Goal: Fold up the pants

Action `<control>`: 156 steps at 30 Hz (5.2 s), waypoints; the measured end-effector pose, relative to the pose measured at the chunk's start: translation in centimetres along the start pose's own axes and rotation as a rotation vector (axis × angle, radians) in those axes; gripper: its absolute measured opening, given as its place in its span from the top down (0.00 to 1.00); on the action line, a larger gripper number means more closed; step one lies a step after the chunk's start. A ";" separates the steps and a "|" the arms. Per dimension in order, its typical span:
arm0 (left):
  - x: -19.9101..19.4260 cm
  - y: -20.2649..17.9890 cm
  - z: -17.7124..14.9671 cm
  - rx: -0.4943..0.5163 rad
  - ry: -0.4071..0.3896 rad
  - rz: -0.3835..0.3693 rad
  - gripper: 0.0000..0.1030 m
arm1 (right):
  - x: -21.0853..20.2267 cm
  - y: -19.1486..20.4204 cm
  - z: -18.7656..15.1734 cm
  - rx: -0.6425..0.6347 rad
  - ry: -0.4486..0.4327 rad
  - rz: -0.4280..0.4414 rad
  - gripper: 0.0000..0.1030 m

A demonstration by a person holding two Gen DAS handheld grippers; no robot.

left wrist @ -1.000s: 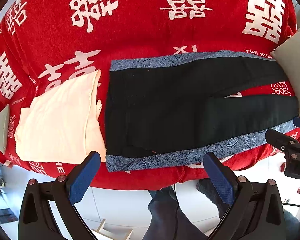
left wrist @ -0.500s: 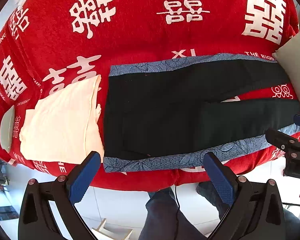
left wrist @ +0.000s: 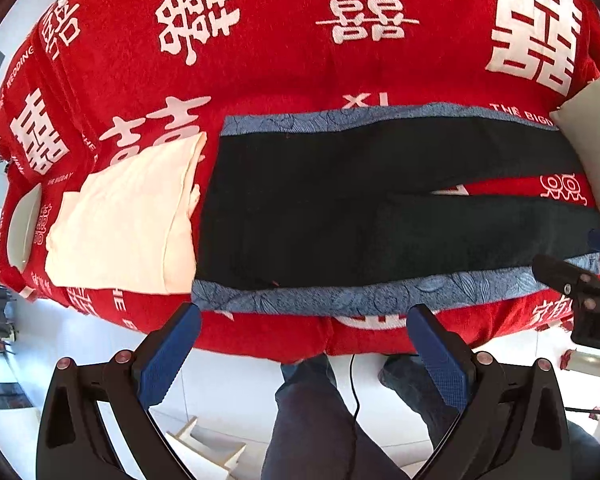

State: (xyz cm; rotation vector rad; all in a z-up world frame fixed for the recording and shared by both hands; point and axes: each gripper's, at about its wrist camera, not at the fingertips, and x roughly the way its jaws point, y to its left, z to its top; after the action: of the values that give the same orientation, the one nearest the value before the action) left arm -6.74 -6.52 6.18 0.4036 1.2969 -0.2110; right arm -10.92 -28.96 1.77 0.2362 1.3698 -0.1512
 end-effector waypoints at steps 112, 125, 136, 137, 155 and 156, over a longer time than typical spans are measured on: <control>30.9 4.2 23.8 -0.156 -0.044 -0.061 0.22 | 24.5 -1.5 23.8 -0.039 0.055 0.360 0.75; 29.4 3.9 25.5 -0.225 -0.037 -0.022 0.22 | 24.3 -3.8 25.9 0.045 -0.007 0.368 0.43; 23.2 -3.2 16.5 -0.088 0.042 -0.099 0.22 | 19.4 -8.2 15.0 0.123 0.001 0.308 0.39; 22.8 -4.0 15.7 -0.075 0.050 -0.108 0.22 | 19.0 -8.7 13.9 0.135 0.001 0.298 0.39; 16.2 -15.3 3.2 0.109 0.025 -0.290 0.22 | 13.0 -17.1 -8.5 0.382 -0.044 0.120 0.39; 16.0 -15.7 2.9 0.113 0.027 -0.307 0.22 | 12.8 -17.7 -9.7 0.396 -0.044 0.106 0.39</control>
State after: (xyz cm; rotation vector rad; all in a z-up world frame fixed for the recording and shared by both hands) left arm -5.82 -20.84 -11.29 0.3017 1.3746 -0.5407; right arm -21.92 -43.26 -13.95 0.6310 1.2725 -0.3375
